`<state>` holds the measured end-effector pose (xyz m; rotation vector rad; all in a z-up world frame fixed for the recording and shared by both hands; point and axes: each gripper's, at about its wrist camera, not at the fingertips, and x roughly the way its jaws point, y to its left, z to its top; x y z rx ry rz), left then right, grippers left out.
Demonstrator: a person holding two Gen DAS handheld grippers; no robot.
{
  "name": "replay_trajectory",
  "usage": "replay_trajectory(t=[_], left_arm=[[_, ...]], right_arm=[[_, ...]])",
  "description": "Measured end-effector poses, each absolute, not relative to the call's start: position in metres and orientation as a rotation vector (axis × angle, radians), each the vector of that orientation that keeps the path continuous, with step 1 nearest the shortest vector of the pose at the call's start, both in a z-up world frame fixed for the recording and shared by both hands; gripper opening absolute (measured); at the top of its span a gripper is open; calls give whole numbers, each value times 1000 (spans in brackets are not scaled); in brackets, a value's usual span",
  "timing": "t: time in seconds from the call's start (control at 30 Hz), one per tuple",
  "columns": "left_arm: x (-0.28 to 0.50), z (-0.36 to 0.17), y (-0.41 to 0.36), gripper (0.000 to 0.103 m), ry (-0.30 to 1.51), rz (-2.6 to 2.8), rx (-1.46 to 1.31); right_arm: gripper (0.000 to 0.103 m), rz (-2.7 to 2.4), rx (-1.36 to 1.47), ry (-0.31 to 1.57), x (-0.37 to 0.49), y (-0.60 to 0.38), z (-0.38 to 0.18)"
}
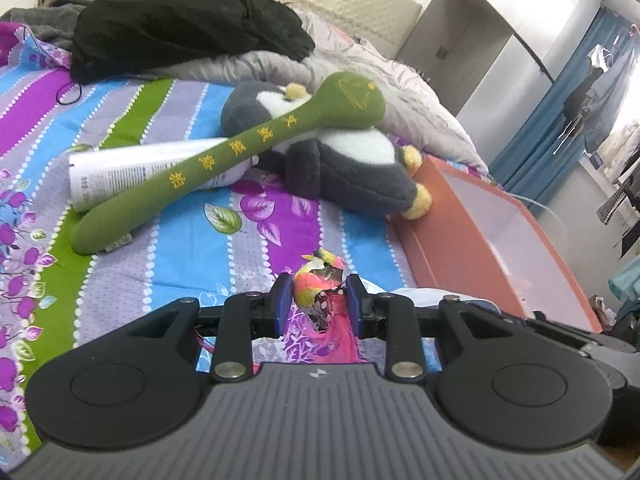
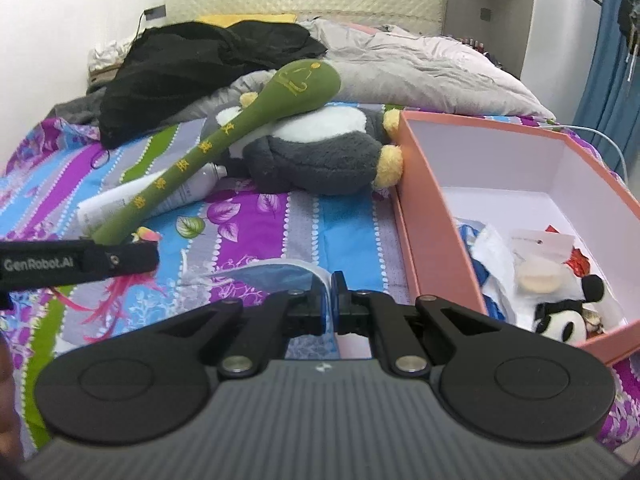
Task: Organize soft objects
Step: 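Carry the pink toy with the left gripper while the right gripper carries the mask to the box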
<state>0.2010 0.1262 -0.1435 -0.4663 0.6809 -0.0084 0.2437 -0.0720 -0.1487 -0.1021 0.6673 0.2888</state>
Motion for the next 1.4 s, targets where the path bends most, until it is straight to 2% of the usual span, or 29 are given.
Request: replay_trajectory(t=[0.43,1.4], left_arm=[[161,-96,90,34,656,-36,-388],[160,-62,-52,34,694,-328,-248]], right_arm=[[6,327,-1,672,205,-105,-127],[4,162,157,561,139,-233,-85]])
